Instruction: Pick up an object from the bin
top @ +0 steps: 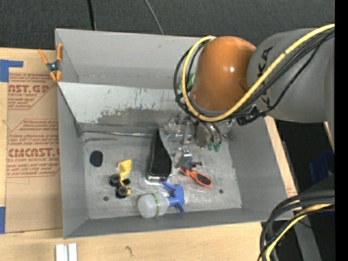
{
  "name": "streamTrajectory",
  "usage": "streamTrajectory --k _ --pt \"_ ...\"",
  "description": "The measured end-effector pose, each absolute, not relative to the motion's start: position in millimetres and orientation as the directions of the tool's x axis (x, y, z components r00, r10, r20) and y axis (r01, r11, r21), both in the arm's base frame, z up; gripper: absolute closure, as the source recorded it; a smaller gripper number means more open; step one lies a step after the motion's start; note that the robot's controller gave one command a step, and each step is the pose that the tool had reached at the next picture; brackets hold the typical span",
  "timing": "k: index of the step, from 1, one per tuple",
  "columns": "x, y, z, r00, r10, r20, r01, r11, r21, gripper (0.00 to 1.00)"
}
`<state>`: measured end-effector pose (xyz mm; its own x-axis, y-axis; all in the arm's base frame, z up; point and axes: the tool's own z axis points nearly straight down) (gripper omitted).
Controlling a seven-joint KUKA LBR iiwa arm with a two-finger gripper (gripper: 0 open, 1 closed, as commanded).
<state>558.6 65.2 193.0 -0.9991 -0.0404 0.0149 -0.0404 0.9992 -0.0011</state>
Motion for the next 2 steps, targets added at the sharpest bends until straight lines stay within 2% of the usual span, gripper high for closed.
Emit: streamTrajectory --k 1,2 --pt "552.7 56 213 -0.998 0.059 -0.019 0.059 0.998 0.004 0.00" --pt "539.4 72 172 -0.994 0.111 -0.001 0.111 0.994 0.000 0.00"
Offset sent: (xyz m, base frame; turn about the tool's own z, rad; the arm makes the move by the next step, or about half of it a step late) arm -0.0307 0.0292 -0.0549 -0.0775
